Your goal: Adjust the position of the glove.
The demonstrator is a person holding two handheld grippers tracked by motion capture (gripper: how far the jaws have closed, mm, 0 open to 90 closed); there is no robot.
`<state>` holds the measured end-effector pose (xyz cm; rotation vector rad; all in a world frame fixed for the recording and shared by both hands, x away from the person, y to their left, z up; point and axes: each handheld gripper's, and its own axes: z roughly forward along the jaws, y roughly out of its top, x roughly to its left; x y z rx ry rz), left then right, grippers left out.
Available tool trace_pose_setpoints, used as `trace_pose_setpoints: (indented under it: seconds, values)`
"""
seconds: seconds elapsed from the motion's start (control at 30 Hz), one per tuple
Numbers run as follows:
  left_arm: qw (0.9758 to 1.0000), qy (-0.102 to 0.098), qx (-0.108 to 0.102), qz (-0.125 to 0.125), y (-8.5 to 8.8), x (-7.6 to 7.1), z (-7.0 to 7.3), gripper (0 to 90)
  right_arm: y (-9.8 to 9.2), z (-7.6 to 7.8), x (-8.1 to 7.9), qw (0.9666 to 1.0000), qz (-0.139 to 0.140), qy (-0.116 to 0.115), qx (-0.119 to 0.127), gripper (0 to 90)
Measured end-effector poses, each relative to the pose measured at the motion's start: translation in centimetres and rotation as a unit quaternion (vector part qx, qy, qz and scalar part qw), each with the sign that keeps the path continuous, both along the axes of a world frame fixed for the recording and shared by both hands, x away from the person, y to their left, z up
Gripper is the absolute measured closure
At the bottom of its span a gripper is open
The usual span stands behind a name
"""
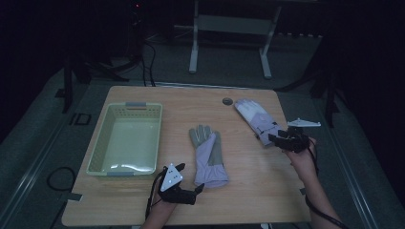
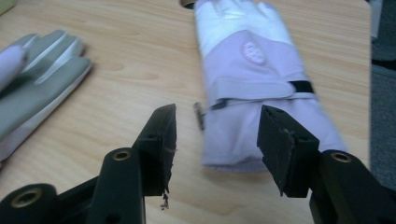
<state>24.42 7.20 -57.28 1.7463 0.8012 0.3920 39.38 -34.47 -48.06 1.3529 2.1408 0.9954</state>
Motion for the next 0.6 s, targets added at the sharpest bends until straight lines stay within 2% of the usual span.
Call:
trace_pose_setpoints:
  seconds: [0.23,0.33,0.4,0.6]
  values:
    - [1.0,0.0,-0.003,0.0,0.1,0.0,0.0,0.6,-0.2,0.4,1.9,0.9996,0.0,-0.005,-0.028,49.5]
    - [1.0,-0.003,-0.003,0.0,0.1,-0.1,0.0,0.6,-0.4,0.7,3.2,0.9996,-0.003,-0.003,-0.027,52.2]
    - [0.9999,-0.003,-0.006,-0.009,0.1,-0.1,0.0,0.6,-0.4,0.8,3.9,0.9997,-0.005,-0.003,-0.026,52.1]
    - [0.9999,-0.007,-0.001,-0.011,0.0,-0.2,0.0,0.7,0.0,0.9,5.8,0.9994,-0.005,0.01,-0.034,49.8]
